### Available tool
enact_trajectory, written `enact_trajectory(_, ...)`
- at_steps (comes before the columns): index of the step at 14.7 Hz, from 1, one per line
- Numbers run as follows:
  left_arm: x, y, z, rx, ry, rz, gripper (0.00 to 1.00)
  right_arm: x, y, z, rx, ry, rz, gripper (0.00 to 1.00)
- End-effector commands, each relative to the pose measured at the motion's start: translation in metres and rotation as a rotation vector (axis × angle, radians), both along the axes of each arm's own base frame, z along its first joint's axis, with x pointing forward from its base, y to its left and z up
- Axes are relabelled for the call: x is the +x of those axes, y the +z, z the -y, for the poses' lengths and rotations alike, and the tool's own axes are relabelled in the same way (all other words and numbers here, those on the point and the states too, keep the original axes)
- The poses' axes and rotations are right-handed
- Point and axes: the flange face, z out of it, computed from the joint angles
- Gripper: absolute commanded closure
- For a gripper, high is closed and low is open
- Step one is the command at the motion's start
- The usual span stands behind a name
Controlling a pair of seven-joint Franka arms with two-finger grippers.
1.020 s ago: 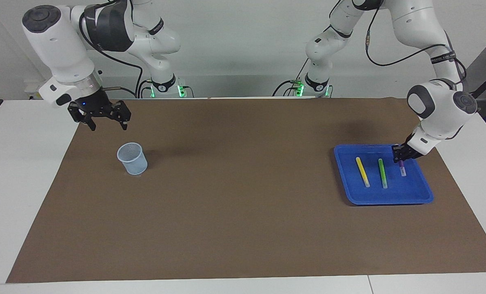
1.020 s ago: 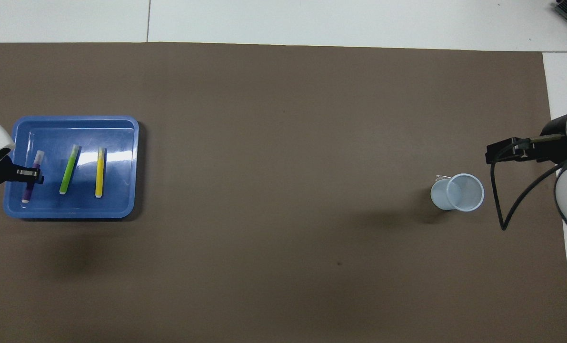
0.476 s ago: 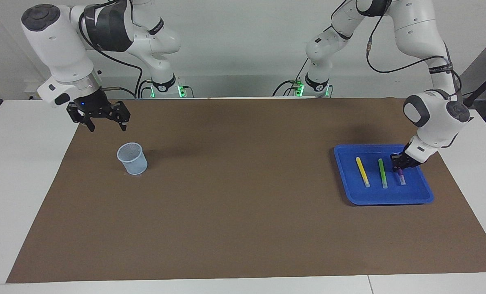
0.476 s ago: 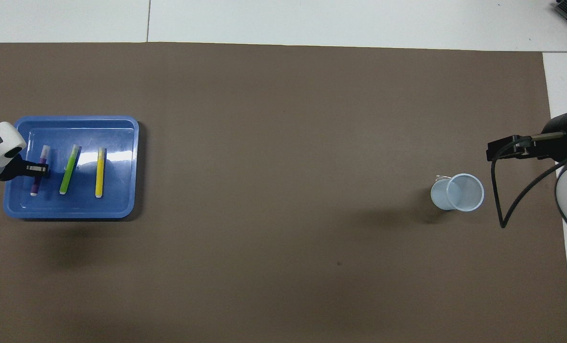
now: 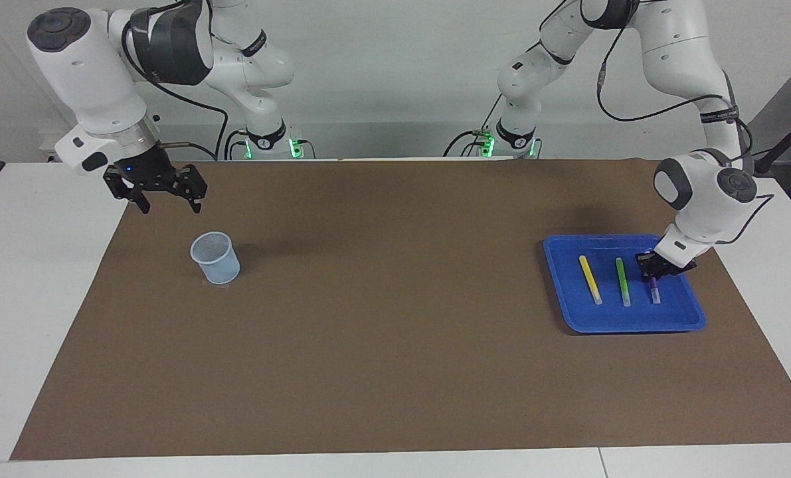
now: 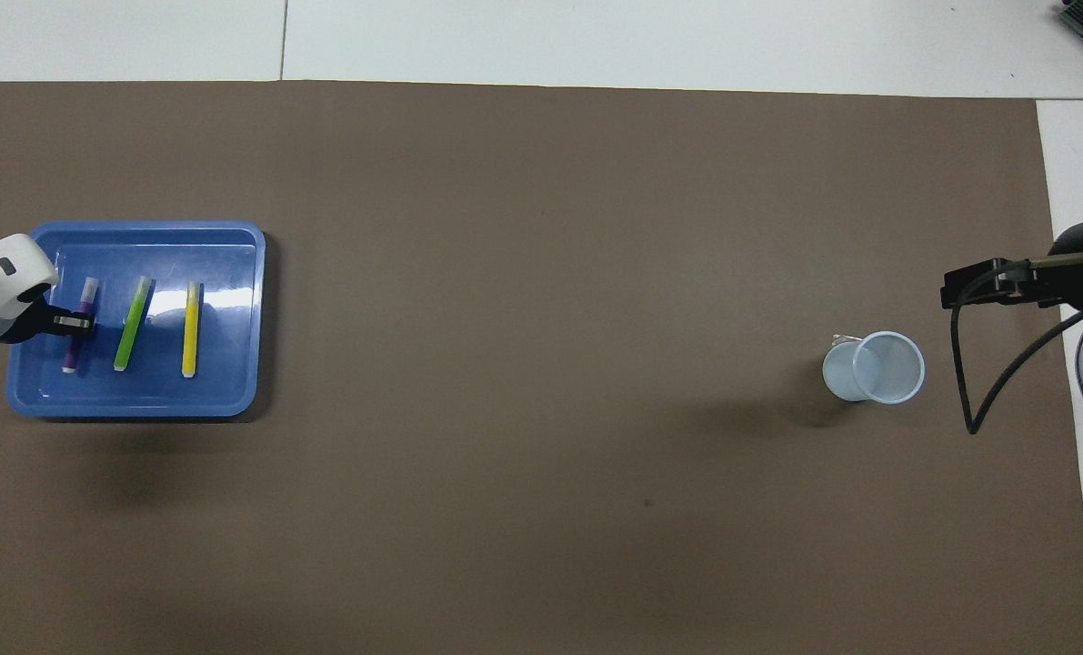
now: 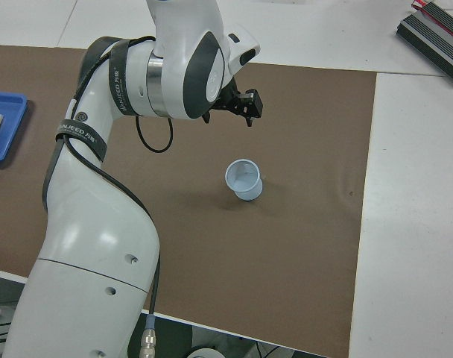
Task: Right arm passes pens to left for tray arrangement
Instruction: 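Lower the purple pen into the tray with the left gripper, then open the left gripper and lift it away from the purple pen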
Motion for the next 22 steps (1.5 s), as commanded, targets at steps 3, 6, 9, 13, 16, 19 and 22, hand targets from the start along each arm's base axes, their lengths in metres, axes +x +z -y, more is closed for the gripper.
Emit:
enact_trajectory(3,0.004,-0.001,0.001,0.015,0.0,0.016,0.12,-0.005,0.006,0.007,-0.02,0.007,0.0,0.0)
enact_trajectory(6,0.008,0.007,0.0,0.018,0.004,0.011,0.0,-0.002,0.007,0.004,-0.007,0.009,0.02,0.0)
enact_trajectory(9,0.015,0.031,-0.003,0.023,0.014,-0.017,0.0,-0.01,0.02,0.001,0.056,-0.007,-0.051,0.0)
enact_trajectory(13,0.019,0.072,0.01,0.045,0.006,-0.031,0.0,-0.011,0.027,0.003,0.046,-0.007,-0.05,0.0)
enact_trajectory(16,0.021,0.109,0.027,0.037,0.04,-0.046,0.0,-0.01,0.029,0.004,0.041,-0.009,-0.043,0.0)
enact_trajectory(19,0.028,0.147,0.057,0.048,0.093,-0.079,0.0,-0.009,0.03,0.003,0.039,-0.007,-0.032,0.0)
enact_trajectory(22,0.025,0.188,0.095,0.016,0.167,-0.086,0.0,-0.009,0.03,0.003,0.039,-0.007,-0.032,0.0)
